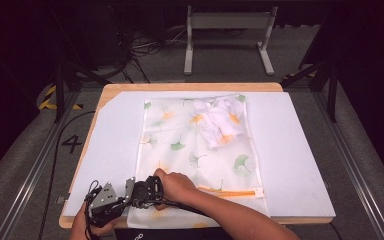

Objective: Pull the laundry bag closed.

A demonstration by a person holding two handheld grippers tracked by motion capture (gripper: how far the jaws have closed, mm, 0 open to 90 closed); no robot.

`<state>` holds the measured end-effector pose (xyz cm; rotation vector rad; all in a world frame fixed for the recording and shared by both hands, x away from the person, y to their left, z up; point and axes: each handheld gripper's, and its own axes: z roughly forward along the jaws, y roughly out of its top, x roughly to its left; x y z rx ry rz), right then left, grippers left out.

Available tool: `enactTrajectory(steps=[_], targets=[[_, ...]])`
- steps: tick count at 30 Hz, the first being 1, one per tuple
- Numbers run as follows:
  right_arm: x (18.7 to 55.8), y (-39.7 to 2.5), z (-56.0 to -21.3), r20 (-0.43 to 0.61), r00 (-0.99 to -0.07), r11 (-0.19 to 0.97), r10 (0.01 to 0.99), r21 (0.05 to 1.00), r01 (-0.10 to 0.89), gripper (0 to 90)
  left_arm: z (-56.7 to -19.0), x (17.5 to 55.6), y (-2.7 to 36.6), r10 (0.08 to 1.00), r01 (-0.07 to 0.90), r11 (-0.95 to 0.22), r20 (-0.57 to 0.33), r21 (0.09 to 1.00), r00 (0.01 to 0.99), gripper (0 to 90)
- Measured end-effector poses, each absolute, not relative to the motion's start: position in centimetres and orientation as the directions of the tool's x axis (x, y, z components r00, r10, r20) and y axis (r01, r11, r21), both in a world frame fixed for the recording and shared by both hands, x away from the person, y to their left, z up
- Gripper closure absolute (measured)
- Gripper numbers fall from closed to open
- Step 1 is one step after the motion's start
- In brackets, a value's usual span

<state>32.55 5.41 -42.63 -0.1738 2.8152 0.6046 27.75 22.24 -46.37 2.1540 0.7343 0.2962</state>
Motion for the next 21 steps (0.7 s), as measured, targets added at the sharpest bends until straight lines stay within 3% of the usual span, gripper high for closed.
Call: enactTrajectory(steps=[21], targets=[[31.83,4.34,-42.75,-0.329,-0.942,0.880,-0.070,0.425,-0.214,90.0,-46.68,27.99,22.68,0.600,0.442,-0.435,-0.113,0.784,0.792,90.0]])
